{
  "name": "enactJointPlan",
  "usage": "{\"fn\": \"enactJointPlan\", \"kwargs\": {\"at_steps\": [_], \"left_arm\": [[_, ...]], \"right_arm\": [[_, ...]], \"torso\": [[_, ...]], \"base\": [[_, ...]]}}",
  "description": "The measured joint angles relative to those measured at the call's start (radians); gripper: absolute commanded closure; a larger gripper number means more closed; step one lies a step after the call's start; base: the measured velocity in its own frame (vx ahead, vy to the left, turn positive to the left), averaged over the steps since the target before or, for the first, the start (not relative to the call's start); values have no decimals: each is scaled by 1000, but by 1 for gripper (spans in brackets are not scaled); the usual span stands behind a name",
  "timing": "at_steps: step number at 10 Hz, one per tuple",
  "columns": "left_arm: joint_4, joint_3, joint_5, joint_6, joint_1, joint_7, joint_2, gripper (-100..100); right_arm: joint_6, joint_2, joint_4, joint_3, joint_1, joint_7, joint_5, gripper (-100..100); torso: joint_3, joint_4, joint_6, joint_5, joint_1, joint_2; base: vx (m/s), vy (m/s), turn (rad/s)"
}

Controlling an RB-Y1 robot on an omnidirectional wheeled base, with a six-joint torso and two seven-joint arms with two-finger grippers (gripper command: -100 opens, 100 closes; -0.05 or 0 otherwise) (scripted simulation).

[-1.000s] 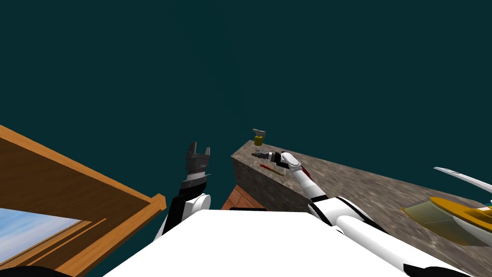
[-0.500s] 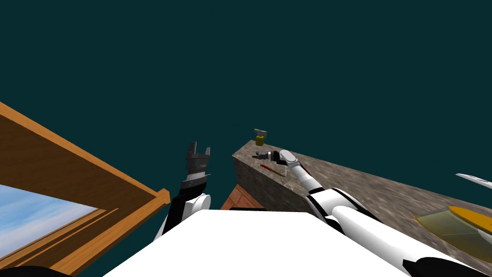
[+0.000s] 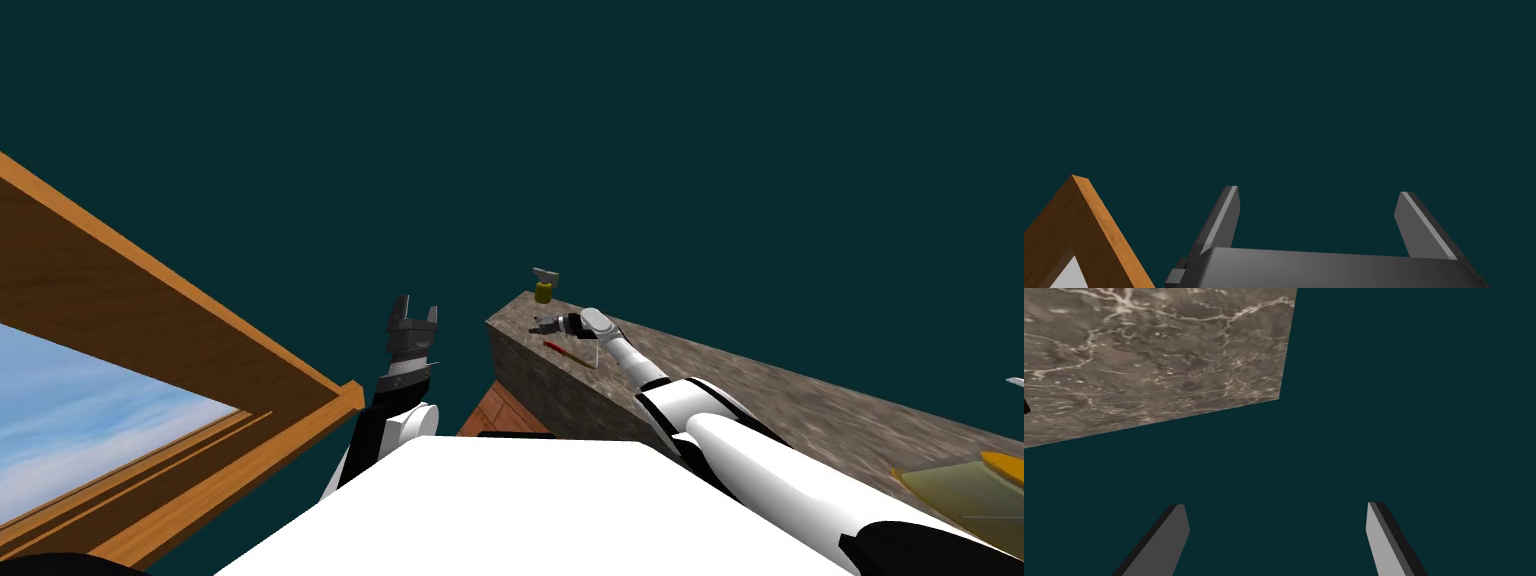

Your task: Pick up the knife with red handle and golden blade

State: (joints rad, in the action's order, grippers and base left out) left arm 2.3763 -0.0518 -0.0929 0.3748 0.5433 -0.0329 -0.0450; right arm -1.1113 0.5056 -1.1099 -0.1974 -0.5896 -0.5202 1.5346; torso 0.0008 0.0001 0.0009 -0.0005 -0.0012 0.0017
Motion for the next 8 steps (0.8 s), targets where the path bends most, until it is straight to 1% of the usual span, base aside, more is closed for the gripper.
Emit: {"fn": "enactJointPlan", "kwargs": {"at_steps": [1,2,3,4,5,8], "left_arm": [[0,0,0,0,0,0,0,0],[0,0,0,0,0,0,0,0],[0,0,0,0,0,0,0,0],[0,0,0,0,0,0,0,0],[0,0,0,0,0,0,0,0],[0,0,0,0,0,0,0,0]], "right_arm": [[-6,-1,18,-2,-8,2,20,-100],[-18,7,30,-14,-21,-7,52,-100],[-27,8,48,-22,-34,-15,85,-100],[-31,6,71,-24,-44,-10,97,-100],[-45,14,89,-34,-58,-13,127,-100],[-90,29,175,-57,-114,-19,210,-100]], "torso": [[0,0,0,0,1,-1],[0,0,-1,0,1,0],[0,0,0,0,1,0],[0,0,0,0,1,-1],[0,0,-1,0,1,0],[0,0,0,0,1,1]], "base": [[-21,-14,154],[-22,-21,79],[-10,-12,-22],[-23,-17,145],[-26,-22,83],[-37,-18,121]]}}
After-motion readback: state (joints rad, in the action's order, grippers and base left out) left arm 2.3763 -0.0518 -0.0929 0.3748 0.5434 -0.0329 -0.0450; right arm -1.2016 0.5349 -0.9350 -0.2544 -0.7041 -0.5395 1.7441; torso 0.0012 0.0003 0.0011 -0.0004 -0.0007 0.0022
